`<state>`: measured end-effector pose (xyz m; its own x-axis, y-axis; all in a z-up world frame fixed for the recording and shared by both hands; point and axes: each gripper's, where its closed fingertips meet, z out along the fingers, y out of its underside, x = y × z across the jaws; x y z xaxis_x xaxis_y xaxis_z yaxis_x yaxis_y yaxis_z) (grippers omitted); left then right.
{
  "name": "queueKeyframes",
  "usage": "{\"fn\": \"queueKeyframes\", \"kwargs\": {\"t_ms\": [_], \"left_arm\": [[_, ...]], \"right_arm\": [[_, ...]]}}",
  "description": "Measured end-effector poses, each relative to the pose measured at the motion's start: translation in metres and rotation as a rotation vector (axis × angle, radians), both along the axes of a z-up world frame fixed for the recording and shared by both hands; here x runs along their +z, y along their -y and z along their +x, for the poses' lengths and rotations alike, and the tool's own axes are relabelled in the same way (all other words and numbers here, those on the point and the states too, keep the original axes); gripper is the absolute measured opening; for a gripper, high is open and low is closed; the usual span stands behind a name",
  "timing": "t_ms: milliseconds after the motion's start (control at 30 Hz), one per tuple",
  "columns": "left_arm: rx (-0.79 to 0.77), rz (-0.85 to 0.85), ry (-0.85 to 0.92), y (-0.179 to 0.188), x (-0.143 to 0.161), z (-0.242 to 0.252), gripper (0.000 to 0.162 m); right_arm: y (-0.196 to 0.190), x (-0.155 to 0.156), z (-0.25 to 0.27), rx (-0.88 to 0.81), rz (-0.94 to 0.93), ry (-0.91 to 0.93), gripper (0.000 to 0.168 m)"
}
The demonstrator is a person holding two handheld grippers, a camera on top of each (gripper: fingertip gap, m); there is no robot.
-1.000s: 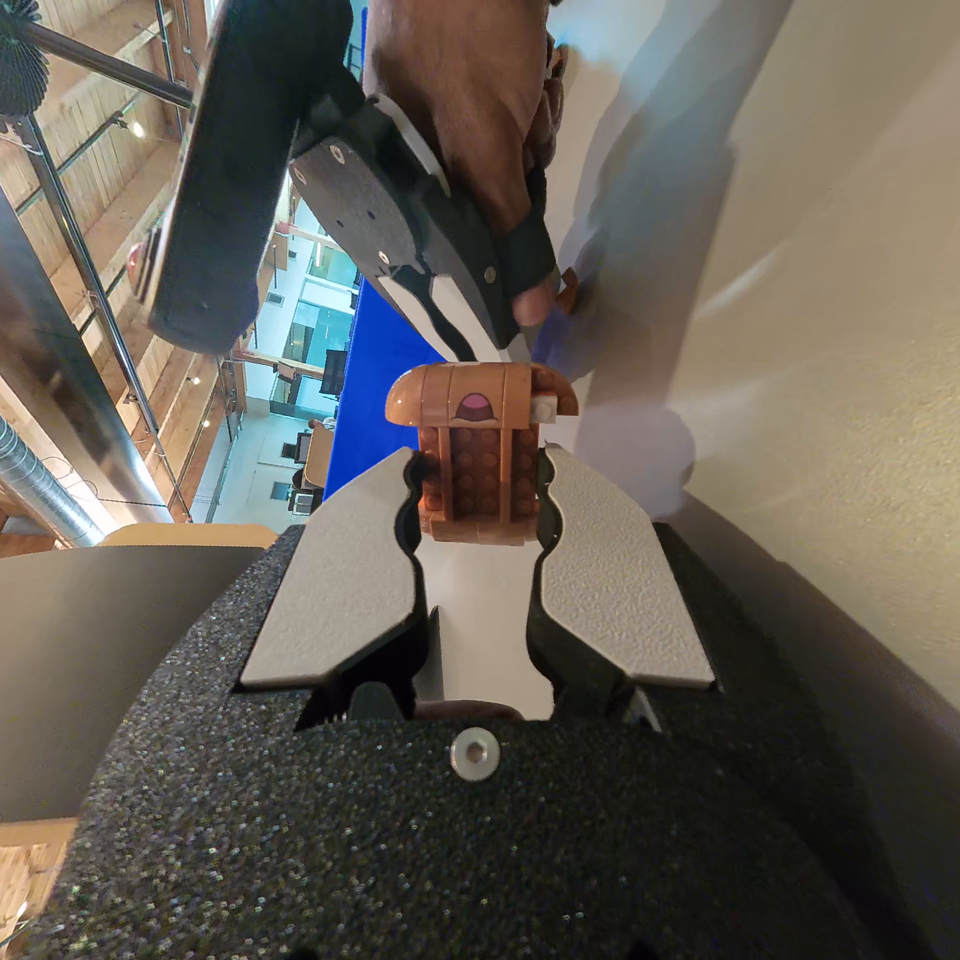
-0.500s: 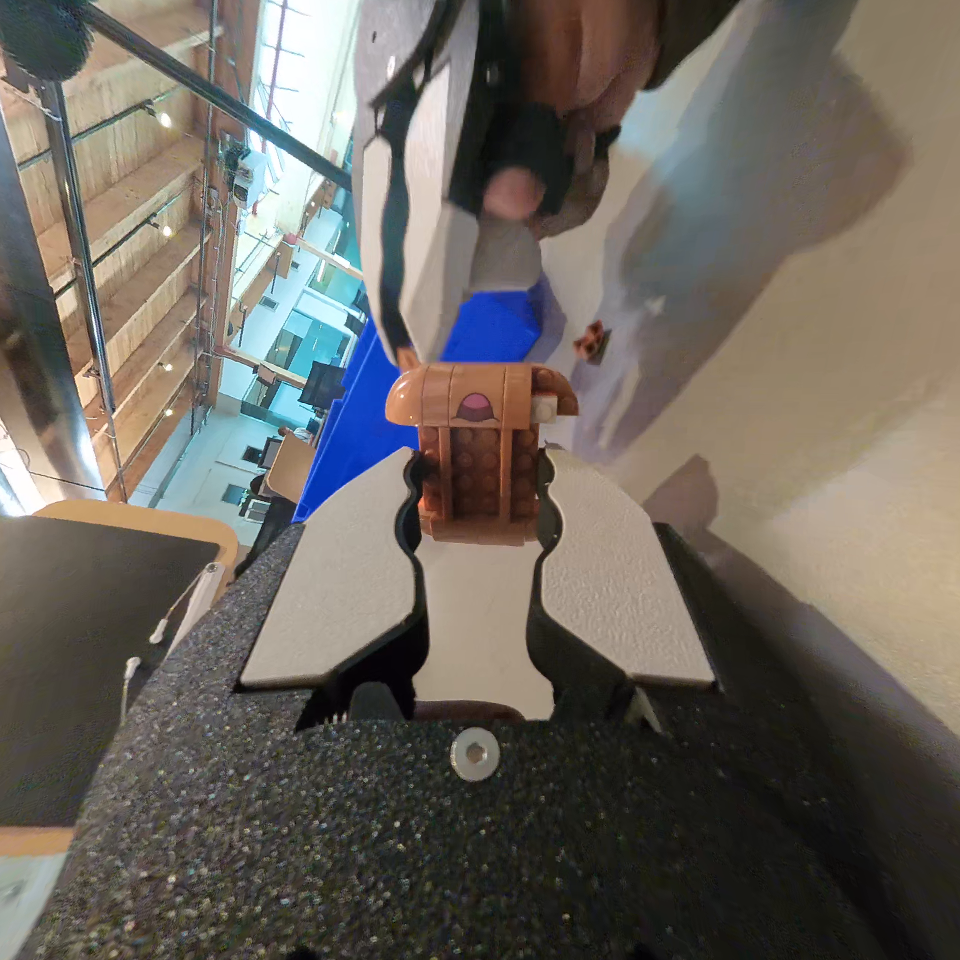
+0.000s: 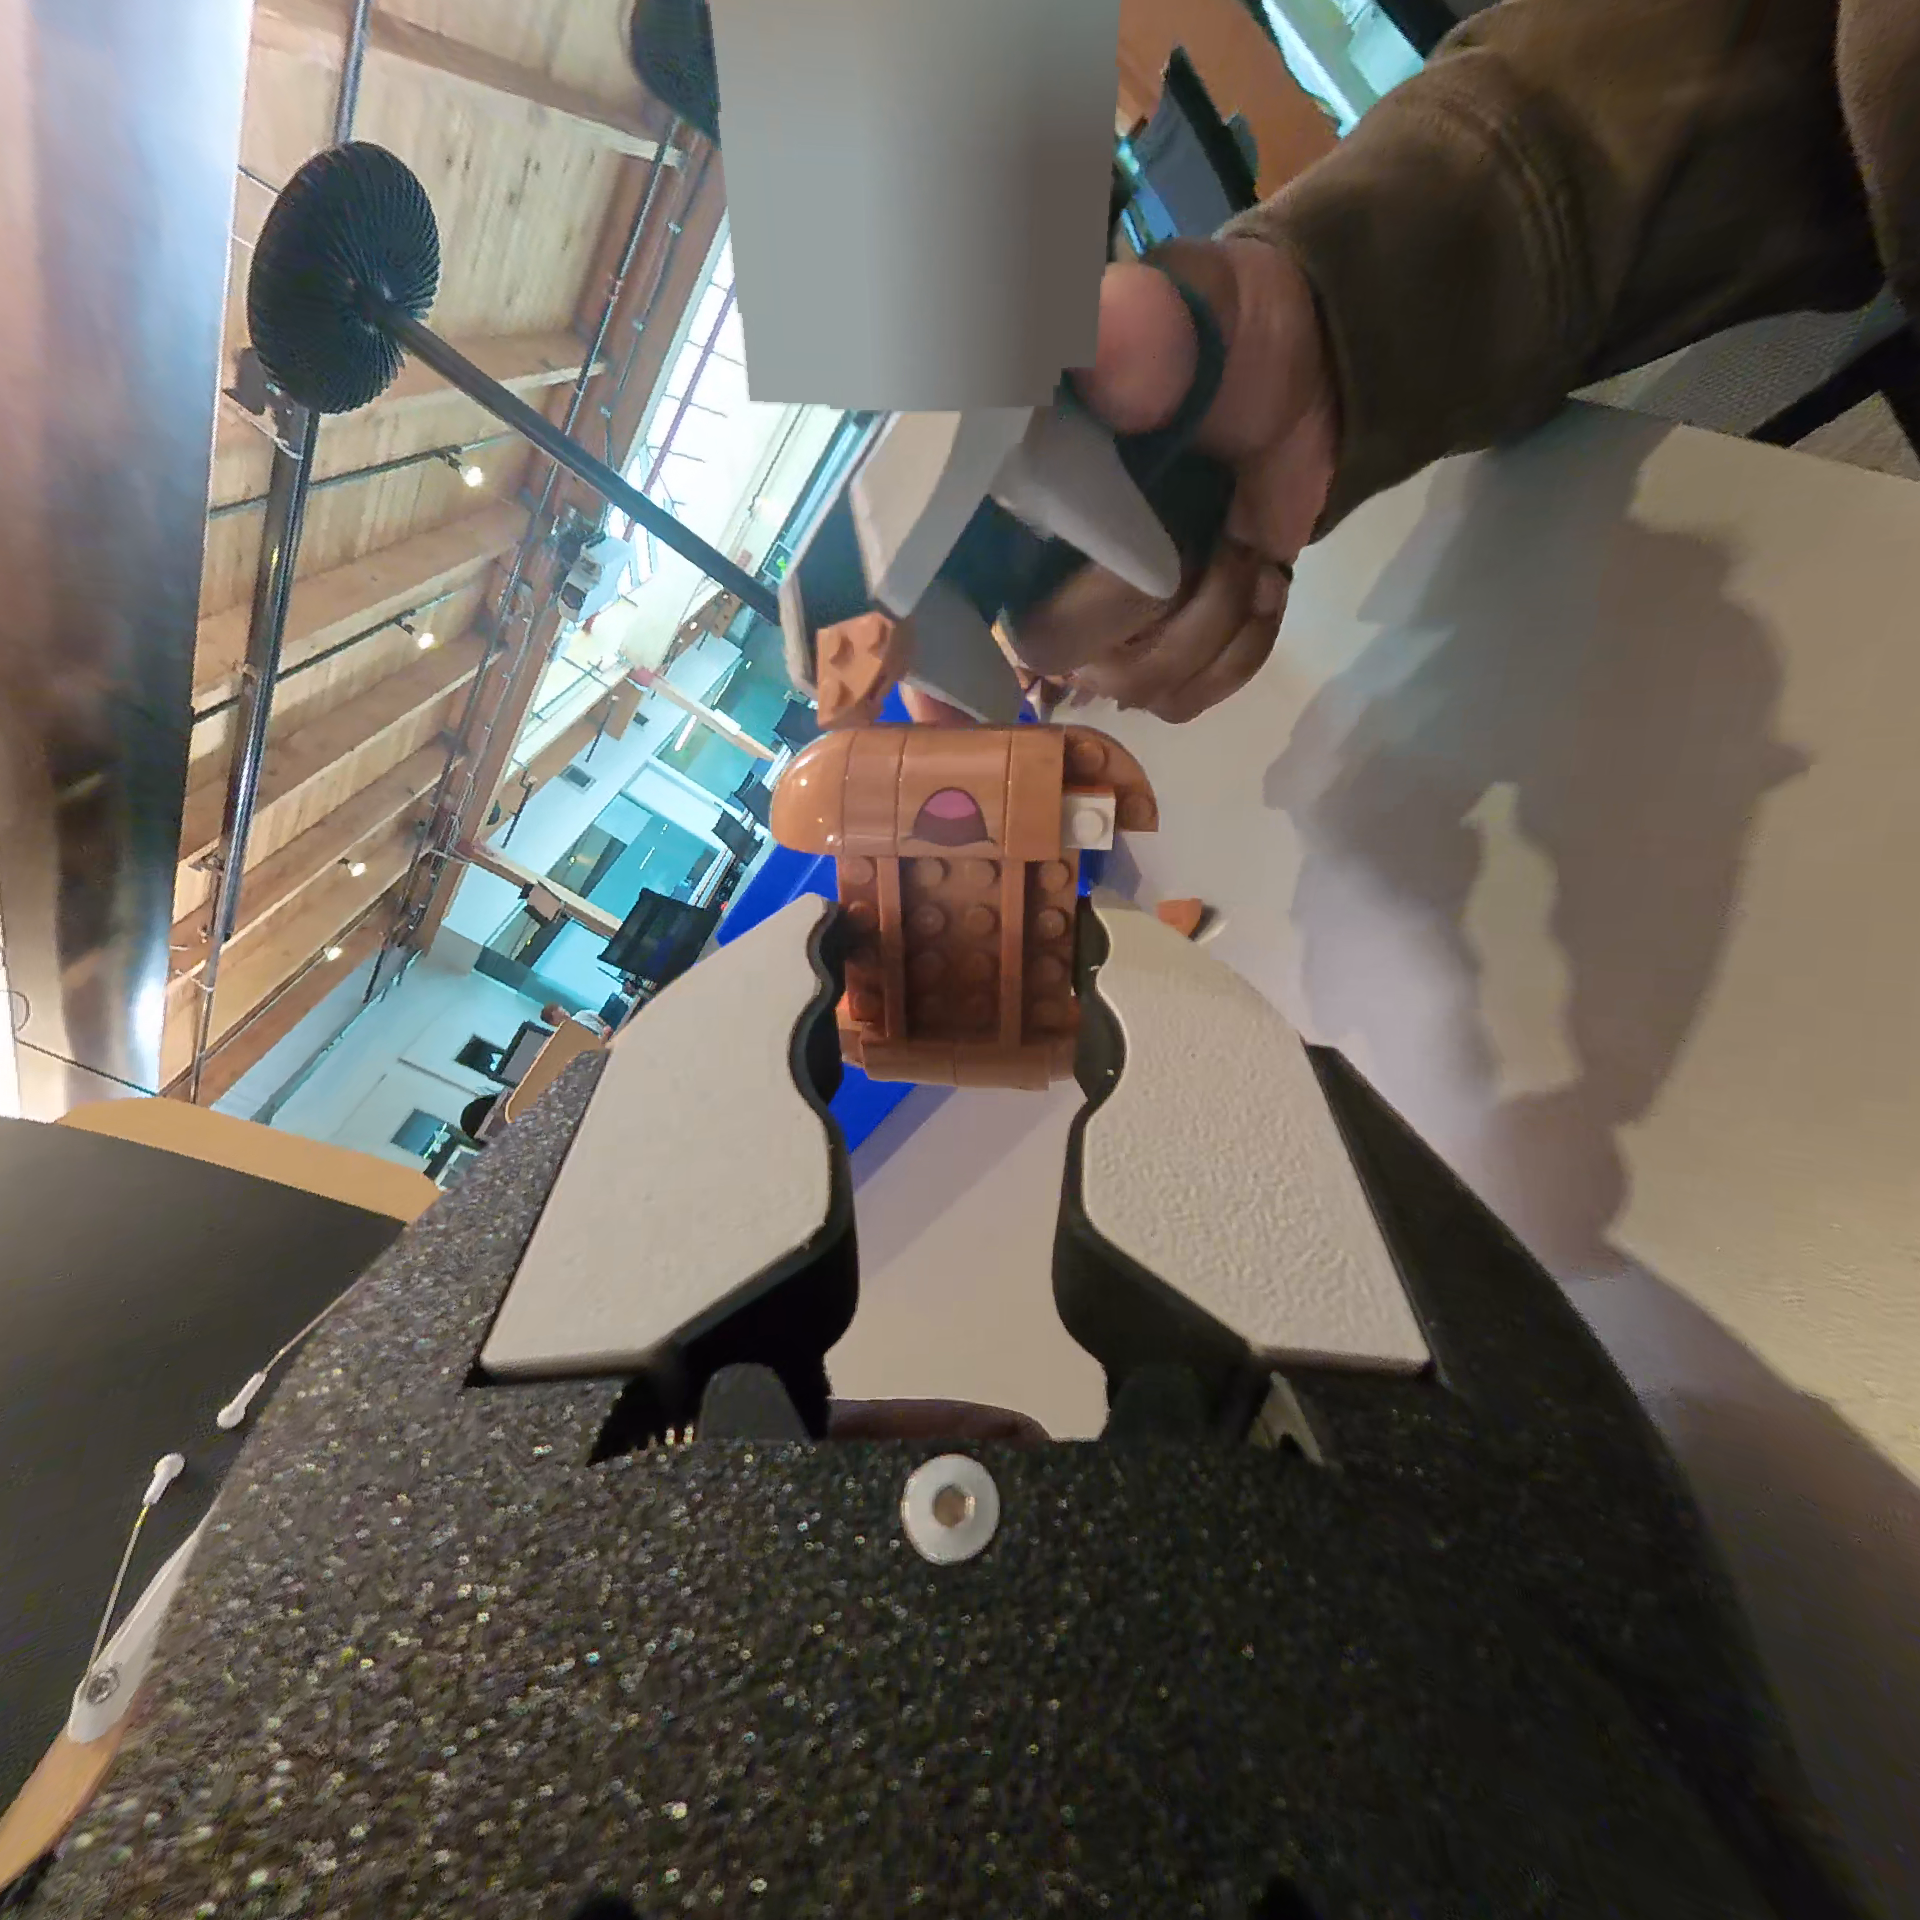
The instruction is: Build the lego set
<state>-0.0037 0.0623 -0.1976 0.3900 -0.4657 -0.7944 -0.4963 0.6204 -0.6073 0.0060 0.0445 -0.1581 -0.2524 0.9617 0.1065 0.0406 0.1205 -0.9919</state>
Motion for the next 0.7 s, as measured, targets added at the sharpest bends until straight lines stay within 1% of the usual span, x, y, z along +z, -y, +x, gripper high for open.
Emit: {"fn": "queueKeyframes", "kwargs": {"t_ms": [167, 300, 533, 700], "left_arm": [[-0.046, 0.012, -0.045, 0.009, -0.006, 0.008, 0.042], [-0.061, 0.004, -0.063, 0.011, -0.009, 0.011, 0.042], [-0.097, 0.001, -0.074, 0.017, -0.01, 0.015, 0.042], [-0.105, 0.032, -0.069, 0.022, -0.005, 0.018, 0.042]], "right_arm": [[0.01, -0.003, 0.005, 0.128, -0.149, 0.108, 0.017], [0.008, -0.007, 0.009, 0.19, -0.247, 0.166, 0.017], [0.009, -0.006, 0.011, 0.252, -0.384, 0.148, 0.017], [0.004, -0.004, 0.008, 0.254, -0.508, 0.123, 0.017]]}}
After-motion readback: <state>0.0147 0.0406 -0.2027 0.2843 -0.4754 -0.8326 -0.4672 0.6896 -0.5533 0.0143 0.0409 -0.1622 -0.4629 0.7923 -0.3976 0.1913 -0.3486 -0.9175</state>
